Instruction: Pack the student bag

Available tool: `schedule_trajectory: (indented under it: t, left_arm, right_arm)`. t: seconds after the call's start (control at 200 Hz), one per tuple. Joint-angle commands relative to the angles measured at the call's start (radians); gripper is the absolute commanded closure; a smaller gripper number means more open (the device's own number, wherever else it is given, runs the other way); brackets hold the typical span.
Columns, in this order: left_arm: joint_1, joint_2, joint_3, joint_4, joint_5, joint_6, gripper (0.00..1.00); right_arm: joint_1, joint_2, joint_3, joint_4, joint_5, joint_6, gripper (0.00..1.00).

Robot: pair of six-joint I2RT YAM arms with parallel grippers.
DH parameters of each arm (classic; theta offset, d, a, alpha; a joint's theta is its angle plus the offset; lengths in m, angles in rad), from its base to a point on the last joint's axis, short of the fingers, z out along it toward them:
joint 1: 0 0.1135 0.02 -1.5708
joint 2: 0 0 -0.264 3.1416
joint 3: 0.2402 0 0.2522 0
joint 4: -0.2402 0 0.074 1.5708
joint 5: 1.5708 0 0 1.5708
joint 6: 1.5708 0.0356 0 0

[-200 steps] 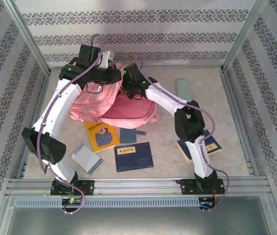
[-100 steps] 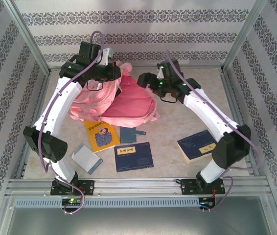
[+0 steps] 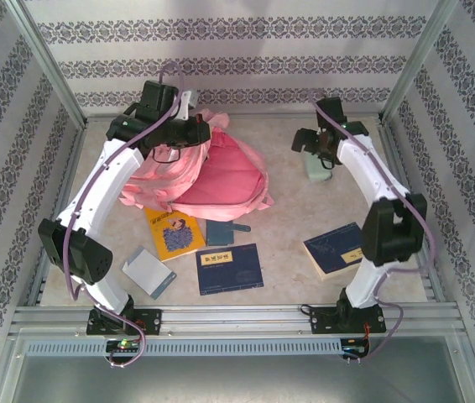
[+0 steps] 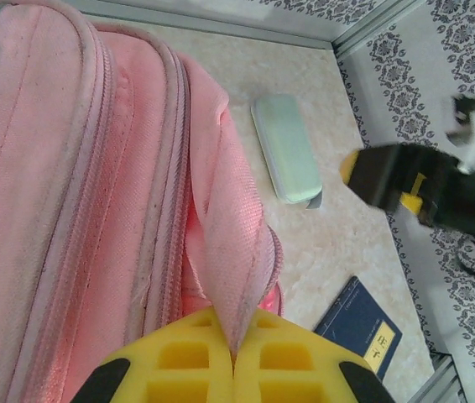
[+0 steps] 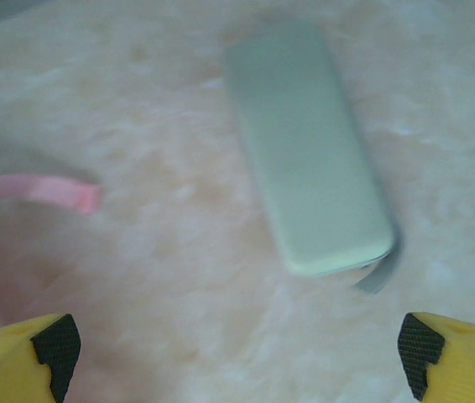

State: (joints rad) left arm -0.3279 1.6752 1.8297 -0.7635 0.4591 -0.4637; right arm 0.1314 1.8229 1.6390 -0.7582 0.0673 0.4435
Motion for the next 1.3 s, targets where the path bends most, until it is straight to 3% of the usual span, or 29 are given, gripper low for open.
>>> schedule_trajectory:
  t: [0.0,0.145,0.29,0.395,0.495,0.964,1.294]
  left_arm:
    - [-0.008,-0.061,-0.018,0.12,-0.003,-0.031,1.0]
    - [-0.013,-0.064,-0.021,0.111,0.003,-0.021,1.0]
    - [-0.014,-0.061,-0.032,0.113,0.017,-0.008,1.0]
    - [-0.015,-0.055,-0.033,0.112,0.022,0.0,1.0]
    - [-0.015,-0.046,-0.031,0.113,0.026,0.004,1.0]
    - [-0.015,-0.019,-0.015,0.135,0.058,-0.005,1.0]
    - [-0.015,-0.013,-0.018,0.15,0.073,-0.016,1.0]
  right_arm:
    - [-0.048,0.136,0.137,-0.153,0.028,-0.057,0.02]
    - [-0.094,0.305,0.31,-0.257,0.018,-0.093,0.02]
    - [-0.142,0.408,0.399,-0.272,-0.106,-0.096,0.02]
    - [-0.168,0.44,0.392,-0.209,-0.261,-0.092,0.02]
    - [-0.173,0.475,0.424,-0.21,-0.297,-0.089,0.02]
    - [-0.146,0.489,0.364,-0.25,-0.246,-0.11,0.02]
    - [-0.088,0.534,0.441,-0.363,-0.024,-0.094,0.02]
